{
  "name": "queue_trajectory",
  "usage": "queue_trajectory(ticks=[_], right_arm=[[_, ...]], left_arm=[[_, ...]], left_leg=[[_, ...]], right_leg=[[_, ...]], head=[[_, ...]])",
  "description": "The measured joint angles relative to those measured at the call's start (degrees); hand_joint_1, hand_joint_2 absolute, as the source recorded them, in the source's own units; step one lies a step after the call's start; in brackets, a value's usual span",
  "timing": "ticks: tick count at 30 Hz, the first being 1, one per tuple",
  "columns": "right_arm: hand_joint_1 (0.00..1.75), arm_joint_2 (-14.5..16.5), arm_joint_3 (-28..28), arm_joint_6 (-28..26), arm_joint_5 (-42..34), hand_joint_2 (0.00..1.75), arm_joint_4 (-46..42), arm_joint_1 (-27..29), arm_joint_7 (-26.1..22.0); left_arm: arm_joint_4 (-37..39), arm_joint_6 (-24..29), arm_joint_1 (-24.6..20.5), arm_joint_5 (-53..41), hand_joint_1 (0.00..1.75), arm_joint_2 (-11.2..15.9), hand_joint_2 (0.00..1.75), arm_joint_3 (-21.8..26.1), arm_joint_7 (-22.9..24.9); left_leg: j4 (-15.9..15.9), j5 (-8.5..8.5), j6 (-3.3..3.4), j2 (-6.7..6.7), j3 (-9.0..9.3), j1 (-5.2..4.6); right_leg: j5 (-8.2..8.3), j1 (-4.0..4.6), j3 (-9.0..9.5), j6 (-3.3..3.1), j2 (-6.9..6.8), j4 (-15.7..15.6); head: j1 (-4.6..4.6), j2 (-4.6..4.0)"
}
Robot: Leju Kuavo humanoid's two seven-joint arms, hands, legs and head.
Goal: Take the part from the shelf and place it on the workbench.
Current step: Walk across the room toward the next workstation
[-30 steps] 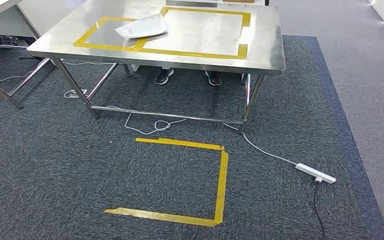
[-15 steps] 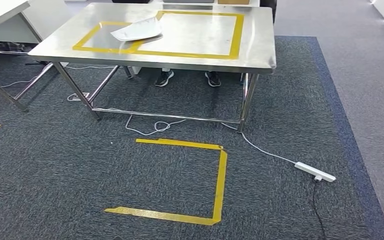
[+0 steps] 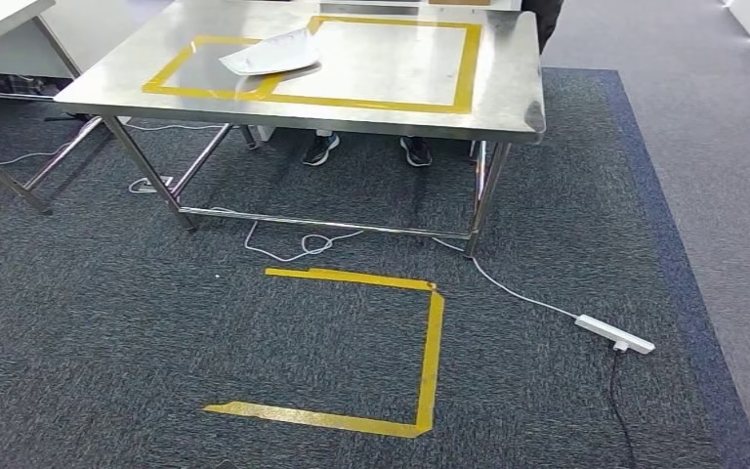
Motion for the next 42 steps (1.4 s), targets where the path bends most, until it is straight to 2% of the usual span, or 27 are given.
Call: queue_trajectory(ticks=[18,20,22,23,24,25,27,28,29,30,32,33,34,35,37,38,39,40,42], right_arm=[[0.00,0.23,-4.64,1.37,4.33,0.00,0.98,-1.64,-1.32],[0.00,0.34,-4.94,1.42,4.67,0.00,1.02,-1.77,-1.39],[0.00,0.54,-5.23,1.45,4.92,0.00,1.04,-1.86,-1.47],[0.00,0.57,-5.38,1.45,5.01,0.00,1.04,-1.88,-1.54],[0.00,0.61,-5.52,1.45,5.10,0.00,1.04,-1.92,-1.61],[0.00,0.60,-5.66,1.44,5.17,0.00,1.06,-1.96,-1.68],[0.00,0.60,-5.91,1.44,5.40,0.00,1.15,-2.05,-1.79],[0.00,0.60,-6.08,1.44,5.54,0.00,1.21,-2.07,-1.82],[0.00,0.60,-6.25,1.44,5.69,0.00,1.28,-2.08,-1.85],[0.00,0.59,-6.43,1.43,5.83,0.00,1.33,-2.10,-1.90],[0.00,0.61,-6.73,1.42,6.09,0.00,1.43,-2.28,-2.01],[0.00,0.69,-6.81,1.43,6.25,0.00,1.58,-2.45,-2.06],[0.00,0.74,-6.86,1.44,6.39,0.00,1.72,-2.60,-2.13],[0.00,0.80,-6.89,1.41,6.53,0.00,1.85,-2.72,-2.19],[0.00,0.80,-6.99,1.36,6.77,0.00,1.97,-2.77,-2.31],[0.00,0.81,-7.07,1.33,6.92,0.00,2.01,-2.80,-2.34],[0.00,0.81,-7.15,1.33,7.06,0.00,2.05,-2.86,-2.39],[0.00,0.82,-7.23,1.32,7.21,0.00,2.09,-2.94,-2.44],[0.00,0.82,-7.40,1.28,7.39,0.00,2.24,-3.08,-2.50]], left_arm=[[-2.77,0.33,1.00,1.27,0.00,0.96,0.00,-2.90,2.85],[-2.87,0.39,1.08,1.63,0.00,1.27,0.00,-3.32,3.17],[-3.10,0.51,1.24,2.04,0.00,1.53,0.00,-3.75,3.41],[-3.22,0.61,1.32,2.30,0.00,1.62,0.00,-4.00,3.52],[-3.33,0.75,1.38,2.48,0.00,1.69,0.00,-4.24,3.63],[-3.39,0.87,1.42,2.67,0.00,1.76,0.00,-4.48,3.73],[-3.45,1.05,1.54,3.05,0.00,1.88,0.00,-4.91,3.99],[-3.46,1.10,1.63,3.23,0.00,1.94,0.00,-5.12,4.13],[-3.46,1.17,1.72,3.41,0.00,1.99,0.00,-5.31,4.25],[-3.46,1.26,1.79,3.56,0.00,2.07,0.00,-5.50,4.33],[-3.48,1.41,1.85,3.88,0.00,2.29,0.00,-5.89,4.49],[-3.54,1.46,1.92,4.07,0.00,2.46,0.00,-6.07,4.58],[-3.61,1.53,1.99,4.20,0.00,2.61,0.00,-6.21,4.67],[-3.70,1.61,2.04,4.32,0.00,2.75,0.00,-6.30,4.73],[-3.80,1.85,2.16,4.46,0.00,2.88,0.00,-6.47,4.84],[-3.81,2.01,2.26,4.54,0.00,2.94,0.00,-6.55,4.95],[-3.82,2.19,2.42,4.68,0.00,2.98,0.00,-6.58,5.08],[-3.81,2.33,2.57,4.82,0.00,3.02,0.00,-6.61,5.19],[-3.81,2.54,2.71,5.10,0.00,3.02,0.00,-6.64,5.32]], left_leg=[[0.10,0.00,0.01,0.00,-0.06,-0.02],[0.33,-0.11,0.38,-0.05,-0.19,-0.15],[-0.26,0.31,1.27,-0.12,-0.10,-0.09],[-1.13,0.85,1.64,-0.09,0.10,0.12],[-2.01,1.50,1.89,-0.03,0.22,0.38],[-2.76,2.09,1.94,0.04,0.19,0.70],[-3.01,2.68,1.68,0.12,-0.49,0.91],[-2.96,2.89,1.36,0.13,-0.92,1.07],[-2.85,3.13,1.01,0.13,-1.35,1.29],[-2.66,3.38,0.59,0.13,-1.82,1.62],[-1.61,3.74,-0.54,0.10,-2.91,2.36],[-0.91,3.75,-1.21,0.04,-3.35,2.59],[-0.35,3.72,-1.86,-0.01,-3.63,2.65],[-0.07,3.63,-2.42,-0.03,-3.69,2.59],[-0.33,3.82,-3.26,-0.01,-3.60,2.76],[-0.10,3.34,-3.48,0.00,-3.65,2.94],[1.08,1.96,-3.50,-0.01,-4.01,3.04],[3.57,-0.39,-3.38,-0.03,-4.77,3.01],[11.77,-6.62,-2.88,-0.07,-7.06,2.58]], right_leg=[[0.10,-0.03,-0.04,0.16,0.00,0.00],[0.25,-0.26,-0.04,0.48,-0.10,-0.15],[0.43,-0.37,0.09,0.98,-0.24,-0.45],[0.01,-0.28,0.00,1.15,-0.16,-0.22],[-1.08,-0.23,-0.46,1.36,-0.03,0.76],[-2.92,-0.28,-1.43,1.61,0.14,2.93],[-7.42,-0.85,-4.70,2.35,0.38,9.98],[-8.83,-1.25,-6.02,2.82,0.39,13.16],[-9.09,-1.68,-6.48,3.32,0.38,14.68],[-8.11,-2.13,-5.79,3.88,0.36,13.82],[-4.31,-3.22,-1.76,5.36,0.27,6.44],[-2.72,-3.54,-0.38,5.75,0.38,3.19],[-1.87,-3.72,0.30,5.56,0.47,1.31],[-1.72,-3.67,0.07,4.94,0.52,1.18],[-1.53,-3.36,-0.83,2.98,0.52,2.24],[-1.27,-3.25,-1.11,2.29,0.33,2.46],[-0.93,-3.14,-1.39,1.73,0.17,2.58],[-0.53,-3.01,-1.72,1.27,0.00,2.60],[0.19,-2.54,-2.54,0.74,-0.25,2.64]], head=[[-0.01,0.00],[-0.04,0.00],[-0.14,0.00],[-0.17,0.00],[-0.09,0.01],[0.01,0.01],[0.19,0.01],[0.20,0.01],[0.18,0.02],[0.18,0.01],[0.24,0.02],[0.42,0.01],[0.37,0.01],[0.36,0.00],[-0.04,-0.01],[-0.20,-0.01],[-0.37,0.00],[-0.56,0.00],[-0.80,0.00]])
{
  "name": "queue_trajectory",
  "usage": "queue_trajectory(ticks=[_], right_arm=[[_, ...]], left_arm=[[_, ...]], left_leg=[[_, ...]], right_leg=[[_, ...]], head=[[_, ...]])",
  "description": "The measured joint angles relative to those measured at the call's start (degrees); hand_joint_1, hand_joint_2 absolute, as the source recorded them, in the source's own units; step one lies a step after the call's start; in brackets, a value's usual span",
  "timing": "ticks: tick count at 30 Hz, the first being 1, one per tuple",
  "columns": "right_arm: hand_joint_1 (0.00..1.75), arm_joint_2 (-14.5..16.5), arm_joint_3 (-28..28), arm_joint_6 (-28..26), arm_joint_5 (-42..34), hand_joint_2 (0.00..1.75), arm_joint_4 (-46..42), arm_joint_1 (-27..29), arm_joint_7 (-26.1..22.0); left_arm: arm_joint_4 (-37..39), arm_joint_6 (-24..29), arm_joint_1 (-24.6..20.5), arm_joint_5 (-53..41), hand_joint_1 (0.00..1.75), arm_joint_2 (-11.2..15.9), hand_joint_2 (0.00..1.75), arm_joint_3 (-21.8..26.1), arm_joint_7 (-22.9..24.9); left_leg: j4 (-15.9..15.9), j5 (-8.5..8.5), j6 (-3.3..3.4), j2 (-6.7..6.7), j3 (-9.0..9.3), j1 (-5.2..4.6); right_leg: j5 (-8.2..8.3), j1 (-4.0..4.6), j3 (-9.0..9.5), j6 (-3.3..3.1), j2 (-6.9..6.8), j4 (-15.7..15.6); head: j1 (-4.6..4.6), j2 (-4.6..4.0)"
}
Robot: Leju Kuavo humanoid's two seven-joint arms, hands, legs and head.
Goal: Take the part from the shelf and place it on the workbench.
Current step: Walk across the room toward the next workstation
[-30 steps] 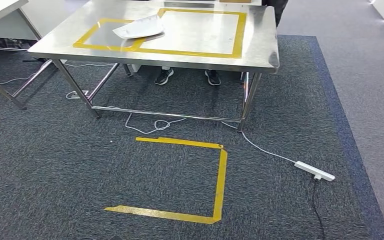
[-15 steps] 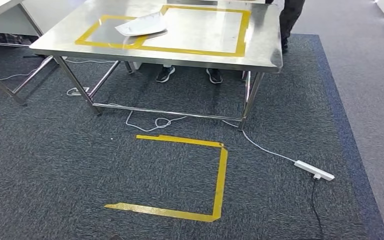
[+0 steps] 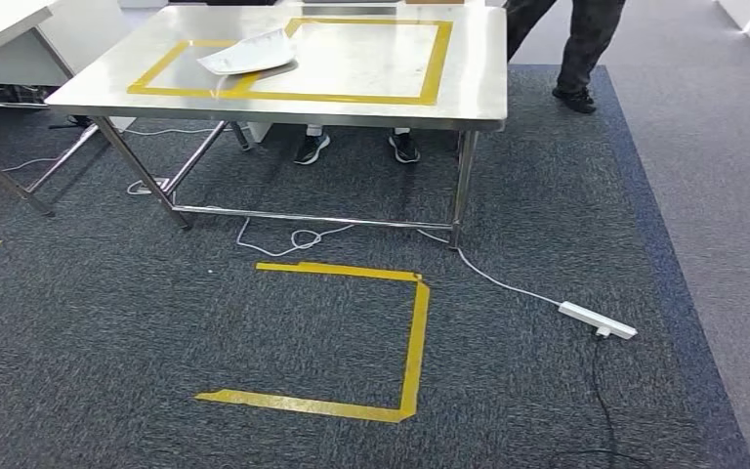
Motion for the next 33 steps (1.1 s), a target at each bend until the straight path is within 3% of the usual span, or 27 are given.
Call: queue_trajectory(ticks=[1,2,3,4,6,8,11,12,15,16,18,22,33], right_arm=[[0.00,0.00,-0.11,-0.03,0.08,0.00,0.11,-0.04,-0.01],[0.00,0.00,-0.23,-0.05,0.17,0.00,0.25,-0.07,-0.04],[0.00,0.00,-0.35,-0.07,0.26,0.00,0.38,-0.10,-0.09],[0.00,0.00,-0.46,-0.08,0.34,0.00,0.49,-0.14,-0.15],[0.00,0.02,-0.58,-0.05,0.42,0.00,0.68,-0.30,-0.32],[0.00,0.05,-0.78,0.01,0.44,0.00,0.83,-0.43,-0.46],[0.00,0.06,-0.97,0.17,0.45,0.00,0.97,-0.52,-0.55],[0.00,0.06,-1.01,0.21,0.44,0.00,0.99,-0.57,-0.59],[0.00,0.01,-1.28,0.25,0.54,0.00,1.04,-0.71,-0.70],[0.00,0.00,-1.34,0.25,0.60,0.00,1.04,-0.73,-0.73],[0.00,0.00,-1.55,0.25,0.79,0.00,1.06,-0.75,-0.82],[0.00,0.00,-2.48,0.36,1.36,0.00,1.27,-1.04,-1.22],[0.00,0.00,-5.98,0.11,3.29,0.00,2.57,-2.71,-1.60]], left_arm=[[0.00,0.06,0.04,0.10,0.00,0.01,0.00,-0.01,0.02],[-0.01,0.12,0.08,0.23,0.00,0.02,0.00,-0.02,0.04],[-0.01,0.16,0.12,0.33,0.00,0.03,0.00,-0.02,0.07],[-0.02,0.19,0.16,0.40,0.00,0.04,0.00,-0.04,0.10],[-0.04,0.23,0.18,0.50,0.00,0.13,0.00,-0.08,0.18],[-0.06,0.34,0.16,0.63,0.00,0.22,0.00,-0.21,0.21],[-0.07,0.51,0.32,1.10,0.00,0.29,0.00,-0.51,0.41],[-0.07,0.59,0.34,1.32,0.00,0.34,0.00,-0.58,0.49],[-0.07,0.77,0.31,1.85,0.00,0.46,0.00,-0.95,0.60],[-0.07,0.79,0.32,2.02,0.00,0.46,0.00,-1.10,0.61],[-0.07,0.87,0.29,2.33,0.00,0.50,0.00,-1.30,0.66],[-0.07,1.20,0.29,3.46,0.00,0.68,0.00,-1.67,0.80],[3.28,5.75,-0.03,7.89,0.00,1.47,0.00,-4.10,-1.46]], left_leg=[[3.84,-2.26,0.27,-0.01,-0.80,-0.28],[6.03,-3.44,0.65,-0.02,-0.73,-0.56],[6.02,-3.53,1.17,-0.03,0.40,-0.88],[3.62,-2.64,1.80,-0.06,2.60,-1.24],[-4.56,-0.23,3.20,-0.13,8.27,-2.08],[-9.71,1.02,3.70,0.03,11.21,-2.64],[-10.51,1.53,3.71,0.27,11.04,-2.83],[-10.66,1.62,3.54,0.28,10.98,-2.84],[-10.89,1.65,3.02,0.25,10.90,-3.01],[-10.89,1.74,3.17,0.26,10.88,-3.10],[-10.87,1.91,3.45,0.30,10.79,-3.25],[-10.81,2.15,3.83,0.32,10.61,-3.49],[-10.67,2.37,4.15,0.34,10.08,-3.72]], right_leg=[[0.34,0.32,-0.49,-0.17,-0.09,0.03],[0.66,0.66,-0.98,-0.29,-0.18,0.07],[0.93,0.98,-1.39,-0.37,-0.22,0.10],[1.16,1.24,-1.70,-0.38,-0.21,0.12],[1.52,1.66,-1.80,-0.20,-0.18,0.20],[1.85,1.92,-1.83,0.18,-0.21,0.37],[2.14,1.79,-2.20,0.97,-0.22,0.40],[2.07,1.74,-2.37,0.68,-0.19,0.27],[1.60,1.69,-2.69,-1.58,-0.11,-0.07],[1.66,1.67,-2.68,-1.88,-0.07,-0.12],[2.19,1.58,-2.70,-1.59,0.02,-0.32],[3.33,1.32,-2.74,0.19,0.07,-0.69],[3.84,1.06,-3.13,1.34,0.07,-0.83]], head=[[-0.09,0.00],[-0.10,0.00],[-0.10,0.00],[-0.11,0.00],[-0.09,0.00],[-0.04,0.00],[-0.03,0.00],[0.07,0.00],[0.37,0.00],[0.38,0.00],[0.44,0.00],[0.45,0.00],[0.40,0.00]])
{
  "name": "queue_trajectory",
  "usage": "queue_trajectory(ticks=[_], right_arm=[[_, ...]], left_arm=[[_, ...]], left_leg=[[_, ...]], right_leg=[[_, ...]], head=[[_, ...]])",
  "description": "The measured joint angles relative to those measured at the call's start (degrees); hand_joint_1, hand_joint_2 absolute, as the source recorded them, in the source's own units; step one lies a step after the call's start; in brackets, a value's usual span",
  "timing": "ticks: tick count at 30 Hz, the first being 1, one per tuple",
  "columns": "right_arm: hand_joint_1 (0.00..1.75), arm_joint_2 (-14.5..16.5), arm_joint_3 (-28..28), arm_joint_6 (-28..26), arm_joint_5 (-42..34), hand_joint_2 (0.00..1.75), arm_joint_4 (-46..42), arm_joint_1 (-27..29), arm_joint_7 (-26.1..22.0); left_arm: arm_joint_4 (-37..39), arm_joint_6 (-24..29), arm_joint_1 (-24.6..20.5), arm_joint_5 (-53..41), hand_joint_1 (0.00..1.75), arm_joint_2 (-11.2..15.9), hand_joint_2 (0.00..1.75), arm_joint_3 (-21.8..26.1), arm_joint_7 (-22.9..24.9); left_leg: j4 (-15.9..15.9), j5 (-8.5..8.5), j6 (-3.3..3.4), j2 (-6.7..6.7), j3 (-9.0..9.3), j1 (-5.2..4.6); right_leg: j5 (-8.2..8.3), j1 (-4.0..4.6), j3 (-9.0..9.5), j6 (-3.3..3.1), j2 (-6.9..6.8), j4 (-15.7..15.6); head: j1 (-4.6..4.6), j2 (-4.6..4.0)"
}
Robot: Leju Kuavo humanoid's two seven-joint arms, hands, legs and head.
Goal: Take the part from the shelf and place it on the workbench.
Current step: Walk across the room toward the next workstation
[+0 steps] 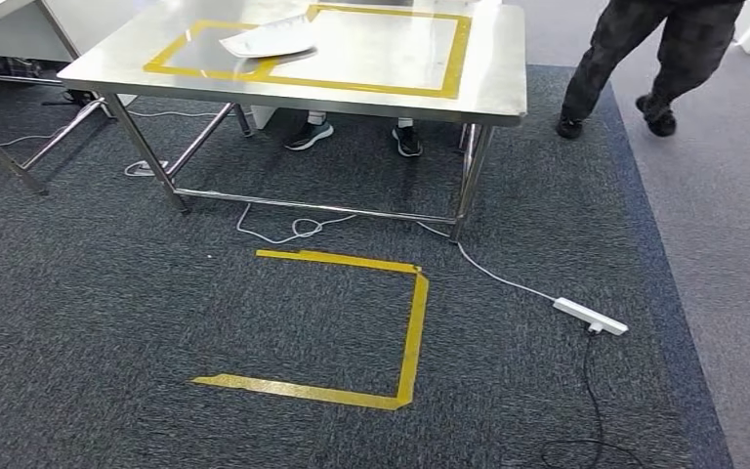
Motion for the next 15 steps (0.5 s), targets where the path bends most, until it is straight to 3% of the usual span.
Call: queue_trajectory(ticks=[5,8,10,12,13,14,15], right_arm=[[0.00,0.00,-0.67,-0.06,0.20,0.00,0.34,-0.21,0.01],[0.00,-0.01,-0.75,-0.07,0.20,0.00,0.43,-0.27,0.02],[0.00,-0.02,-0.91,-0.05,0.20,0.00,0.45,-0.33,0.02],[0.00,-0.03,-1.10,-0.02,0.22,0.00,0.48,-0.42,0.04],[0.00,-0.04,-1.19,-0.02,0.23,0.00,0.52,-0.44,0.06],[0.00,-0.04,-1.30,-0.01,0.26,0.00,0.57,-0.46,0.08],[0.00,-0.04,-1.42,-0.01,0.30,0.00,0.62,-0.50,0.09]], left_arm=[[1.23,1.09,-0.05,1.68,0.00,0.68,0.00,-1.23,0.54],[1.80,1.47,-0.18,2.25,0.00,0.92,0.00,-1.74,0.68],[2.16,1.71,-0.40,2.60,0.00,1.04,0.00,-2.09,0.70],[2.60,1.91,-0.56,2.87,0.00,1.13,0.00,-2.44,0.70],[2.86,1.97,-0.61,2.97,0.00,1.16,0.00,-2.55,0.70],[3.16,2.04,-0.66,3.10,0.00,1.20,0.00,-2.63,0.70],[3.47,2.09,-0.74,3.27,0.00,1.25,0.00,-2.69,0.70]], left_leg=[[0.15,0.32,0.46,-0.02,-0.51,-0.26],[-0.44,1.04,1.15,-0.27,-0.65,-0.10],[-0.97,1.75,1.70,-0.61,-0.94,0.15],[-0.97,2.21,1.87,-1.09,-1.65,0.05],[-0.95,2.44,1.82,-1.38,-1.98,-0.02],[-0.92,2.67,1.72,-1.78,-2.28,-0.10],[-0.90,2.89,1.59,-2.24,-2.49,-0.16]], right_leg=[[0.40,-0.23,0.12,0.58,-0.07,-0.04],[-0.02,-0.32,-0.19,1.00,-0.31,0.30],[-3.18,-0.29,-1.98,1.03,-0.06,4.23],[-7.78,-0.21,-5.13,0.90,0.31,12.02],[-9.16,-0.14,-6.26,0.83,0.39,15.16],[-9.42,-0.05,-6.40,0.66,0.45,16.37],[-8.57,0.08,-5.33,0.40,0.55,15.14]], head=[[-0.01,0.00],[0.01,0.00],[0.20,0.00],[0.35,0.00],[0.35,0.00],[0.34,0.00],[0.34,0.00]])
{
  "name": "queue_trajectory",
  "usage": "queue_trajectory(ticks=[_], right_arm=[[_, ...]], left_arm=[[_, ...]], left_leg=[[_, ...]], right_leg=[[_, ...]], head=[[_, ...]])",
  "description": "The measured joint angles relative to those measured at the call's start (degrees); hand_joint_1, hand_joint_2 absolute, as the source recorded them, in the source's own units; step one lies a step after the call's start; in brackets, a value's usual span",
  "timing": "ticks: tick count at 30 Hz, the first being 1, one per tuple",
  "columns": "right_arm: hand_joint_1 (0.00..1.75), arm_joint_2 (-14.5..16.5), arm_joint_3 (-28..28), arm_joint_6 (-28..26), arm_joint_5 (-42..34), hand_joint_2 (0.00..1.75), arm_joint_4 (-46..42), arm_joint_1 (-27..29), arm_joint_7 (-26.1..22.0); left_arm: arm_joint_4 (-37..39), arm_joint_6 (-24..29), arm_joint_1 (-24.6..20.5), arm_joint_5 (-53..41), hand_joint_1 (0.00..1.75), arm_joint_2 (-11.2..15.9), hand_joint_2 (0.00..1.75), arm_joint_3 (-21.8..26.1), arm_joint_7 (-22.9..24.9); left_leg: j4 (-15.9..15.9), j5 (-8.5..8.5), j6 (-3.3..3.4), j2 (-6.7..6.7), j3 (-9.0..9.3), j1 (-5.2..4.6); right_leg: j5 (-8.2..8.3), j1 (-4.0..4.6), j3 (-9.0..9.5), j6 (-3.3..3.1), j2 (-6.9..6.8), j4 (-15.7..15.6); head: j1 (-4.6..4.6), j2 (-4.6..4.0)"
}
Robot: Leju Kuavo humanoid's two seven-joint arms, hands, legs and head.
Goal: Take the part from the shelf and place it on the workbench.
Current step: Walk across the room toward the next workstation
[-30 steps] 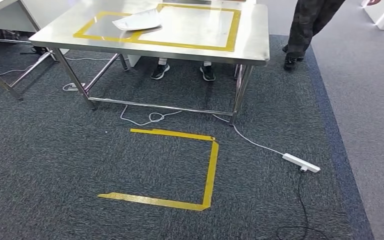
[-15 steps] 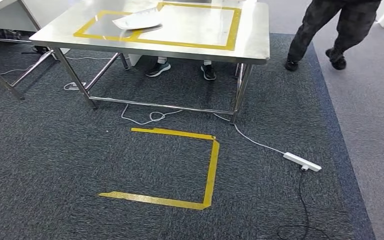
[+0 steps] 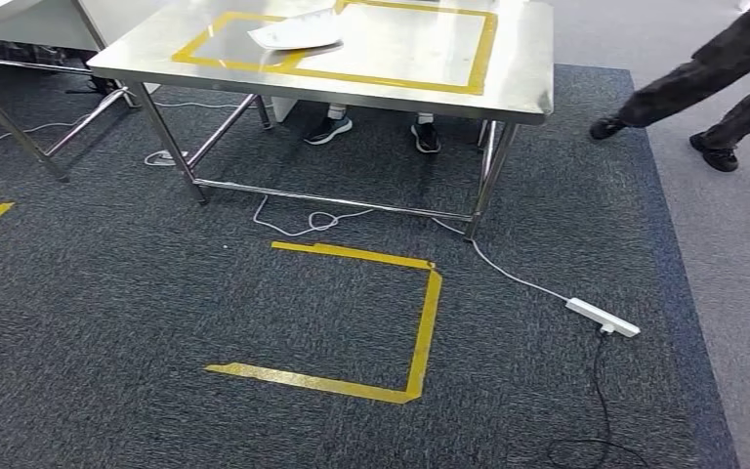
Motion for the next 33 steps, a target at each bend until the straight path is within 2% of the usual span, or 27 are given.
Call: queue_trajectory(ticks=[1,2,4,5,7,8,9,10,12,13,14,15,16,18,19,20,21,22,23,25,27,28,29,30,31,32,33], right_arm=[[0.00,0.00,-0.12,-0.01,0.05,0.00,0.04,-0.04,0.00],[0.00,-0.02,-0.26,-0.01,0.10,0.00,0.07,-0.09,0.00],[0.00,-0.11,-0.48,0.00,0.32,0.00,0.13,-0.30,-0.02],[0.00,-0.15,-0.58,0.00,0.42,0.00,0.16,-0.41,-0.03],[0.00,-0.12,-0.72,0.00,0.57,0.00,0.24,-0.57,-0.04],[0.00,-0.08,-0.78,0.00,0.63,0.00,0.28,-0.64,-0.04],[0.00,-0.04,-0.86,0.00,0.71,0.00,0.31,-0.67,-0.04],[0.00,0.00,-0.98,0.01,0.77,0.00,0.35,-0.65,-0.05],[0.00,-0.01,-1.28,0.00,0.91,0.00,0.43,-0.54,-0.06],[0.00,0.00,-1.45,-0.01,0.96,0.00,0.49,-0.51,-0.07],[0.00,0.00,-1.60,-0.02,1.02,0.00,0.56,-0.55,-0.07],[0.00,0.00,-1.73,-0.03,1.07,0.00,0.64,-0.62,-0.08],[0.00,0.00,-1.84,-0.03,1.14,0.00,0.72,-0.71,-0.09],[0.00,-0.01,-2.04,-0.04,1.37,0.00,0.84,-0.89,-0.18],[0.00,-0.01,-2.16,-0.04,1.53,0.00,0.87,-0.98,-0.25],[0.00,-0.02,-2.29,-0.04,1.73,0.00,0.89,-1.11,-0.33],[0.00,-0.02,-2.41,-0.04,1.97,0.00,0.91,-1.26,-0.44],[0.00,-0.02,-2.49,-0.03,2.25,0.00,0.92,-1.46,-0.58],[0.00,-0.03,-2.57,0.01,2.56,0.00,0.95,-1.63,-0.73],[0.00,-0.04,-2.84,0.08,3.18,0.00,1.03,-1.79,-1.12],[0.00,-0.06,-3.35,0.11,3.74,0.00,1.15,-1.73,-1.34],[0.00,-0.07,-3.61,0.11,4.03,0.00,1.22,-1.69,-1.41],[0.00,-0.07,-3.81,0.12,4.31,0.00,1.29,-1.67,-1.46],[0.00,-0.07,-3.98,0.13,4.59,0.00,1.35,-1.68,-1.53],[0.00,-0.06,-4.16,0.15,4.86,0.00,1.40,-1.71,-1.63],[0.00,-0.06,-4.32,0.20,5.13,0.00,1.43,-1.74,-1.75],[0.00,-0.10,-4.50,0.25,5.37,0.00,1.46,-1.82,-1.87]], left_arm=[[0.31,0.09,-0.11,0.16,0.00,0.05,0.00,-0.10,-0.02],[0.56,0.18,-0.29,0.31,0.00,0.07,0.00,-0.24,-0.04],[0.92,0.37,-0.70,0.50,0.00,0.09,0.00,-0.55,-0.12],[1.08,0.43,-0.88,0.60,0.00,0.09,0.00,-0.68,-0.18],[1.44,0.66,-0.99,0.83,0.00,0.15,0.00,-0.82,-0.31],[1.63,0.80,-0.95,0.95,0.00,0.22,0.00,-0.83,-0.33],[1.80,0.96,-0.93,1.09,0.00,0.29,0.00,-0.84,-0.35],[1.96,1.09,-0.96,1.23,0.00,0.37,0.00,-0.86,-0.37],[2.29,1.32,-1.15,1.44,0.00,0.43,0.00,-0.89,-0.41],[2.49,1.43,-1.22,1.52,0.00,0.44,0.00,-0.90,-0.42],[2.70,1.57,-1.26,1.63,0.00,0.47,0.00,-0.91,-0.43],[2.90,1.73,-1.25,1.78,0.00,0.51,0.00,-0.91,-0.44],[3.08,1.90,-1.24,1.93,0.00,0.55,0.00,-0.92,-0.45],[3.38,2.25,-1.40,2.29,0.00,0.60,0.00,-1.02,-0.57],[3.52,2.41,-1.58,2.46,0.00,0.59,0.00,-1.12,-0.68],[3.66,2.61,-1.76,2.69,0.00,0.57,0.00,-1.23,-0.80],[3.85,2.82,-1.91,2.95,0.00,0.57,0.00,-1.33,-0.90],[4.09,3.07,-1.96,3.27,0.00,0.61,0.00,-1.35,-0.97],[4.31,3.31,-1.95,3.65,0.00,0.64,0.00,-1.40,-1.03],[4.71,3.71,-2.07,4.38,0.00,0.72,0.00,-1.61,-1.16],[4.96,3.96,-2.42,4.91,0.00,0.74,0.00,-1.96,-1.32],[5.12,4.04,-2.57,5.20,0.00,0.75,0.00,-2.14,-1.39],[5.30,4.14,-2.65,5.45,0.00,0.78,0.00,-2.28,-1.43],[5.51,4.25,-2.68,5.76,0.00,0.82,0.00,-2.43,-1.45],[5.71,4.34,-2.69,6.13,0.00,0.87,0.00,-2.57,-1.46],[5.87,4.43,-2.73,6.46,0.00,0.90,0.00,-2.70,-1.49],[6.03,4.50,-2.81,6.84,0.00,0.90,0.00,-2.87,-1.54]], left_leg=[[0.01,0.23,-0.15,-0.56,-0.16,-0.07],[0.03,0.47,-0.32,-1.11,-0.31,-0.07],[0.19,0.87,-0.78,-2.09,-0.69,-0.23],[0.24,1.07,-1.10,-2.54,-0.88,-0.18],[0.20,1.51,-1.84,-3.53,-1.20,-0.03],[0.50,1.33,-2.16,-3.56,-1.43,0.04],[1.55,0.43,-2.50,-3.04,-1.95,0.06],[3.84,-1.32,-2.89,-2.08,-2.92,0.15],[11.43,-6.16,-3.78,0.10,-5.87,0.68],[15.01,-7.89,-4.21,0.66,-7.08,1.03],[16.96,-8.53,-4.57,0.97,-7.45,1.37],[16.73,-8.04,-4.91,1.22,-6.79,1.71],[14.12,-6.56,-5.22,1.62,-4.99,2.02],[6.13,-3.47,-5.61,4.02,-0.28,2.25],[3.15,-2.66,-5.33,5.10,1.30,2.20],[1.64,-2.50,-4.87,5.87,1.98,2.07],[1.31,-2.76,-4.26,5.86,1.90,1.85],[1.41,-2.68,-3.59,5.20,1.66,1.81],[1.37,-2.58,-3.10,4.65,1.53,1.77],[1.18,-2.22,-2.18,3.39,1.29,1.78],[1.14,-2.01,-1.59,2.00,0.95,1.64],[1.14,-1.96,-1.43,1.20,0.80,1.48],[1.15,-1.92,-1.34,0.39,0.75,1.30],[1.16,-1.90,-1.29,-0.43,0.77,1.11],[1.16,-1.89,-1.28,-1.27,0.86,0.93],[1.17,-1.89,-1.28,-2.07,0.97,0.78],[1.18,-1.86,-1.33,-2.78,1.03,0.69]], right_leg=[[1.60,0.15,2.18,-0.41,0.38,-3.36],[3.22,0.30,4.93,-0.98,1.42,-7.83],[4.85,0.53,8.77,-1.75,3.20,-14.72],[4.93,0.67,9.45,-1.94,3.57,-16.12],[5.28,0.76,9.45,-2.13,2.52,-16.61],[5.60,0.67,9.44,-2.37,1.89,-16.81],[5.94,0.50,9.39,-2.64,1.24,-17.03],[6.22,0.29,9.28,-2.84,0.48,-17.23],[6.36,0.24,9.08,-3.03,-1.10,-17.24],[6.35,0.22,9.00,-3.01,-1.97,-17.19],[6.32,0.17,8.96,-2.94,-2.75,-17.12],[6.25,0.08,8.95,-2.82,-3.48,-17.03],[6.12,-0.06,9.00,-2.61,-4.14,-16.90],[5.61,-0.10,9.19,-1.82,-5.35,-16.41],[5.34,0.01,9.27,-1.32,-5.91,-16.12],[5.11,0.16,9.34,-0.89,-6.45,-15.91],[5.00,0.23,9.58,-0.52,-7.00,-15.80],[5.00,0.17,9.88,-0.24,-7.55,-15.84],[4.74,0.01,10.01,0.05,-7.42,-15.74],[2.65,-0.28,8.87,0.46,-4.76,-13.12],[-1.15,-0.28,5.17,0.41,-1.27,-5.77],[-2.53,-0.20,3.06,0.30,-0.49,-1.77],[-2.91,-0.10,1.55,0.11,-0.16,0.79],[-2.09,0.00,0.98,-0.14,0.00,1.19],[-0.15,0.12,1.58,-0.49,0.23,-0.88],[2.34,0.24,3.06,-0.95,0.88,-4.65],[4.22,0.28,4.70,-1.46,2.25,-8.56]], head=[[0.01,0.00],[0.01,0.00],[-0.04,0.00],[-0.05,0.00],[-0.01,0.00],[-0.01,0.00],[-0.19,0.00],[-0.41,0.00],[-0.86,0.00],[-0.88,0.00],[-0.88,0.00],[-0.88,0.00],[-0.88,0.00],[-1.02,0.00],[-1.02,0.00],[-0.95,0.00],[-0.88,0.00],[-0.71,0.00],[-0.62,0.00],[-0.40,0.00],[-0.07,0.00],[0.03,0.00],[0.06,0.00],[0.09,0.00],[0.08,0.00],[0.09,0.00],[0.04,0.00]])
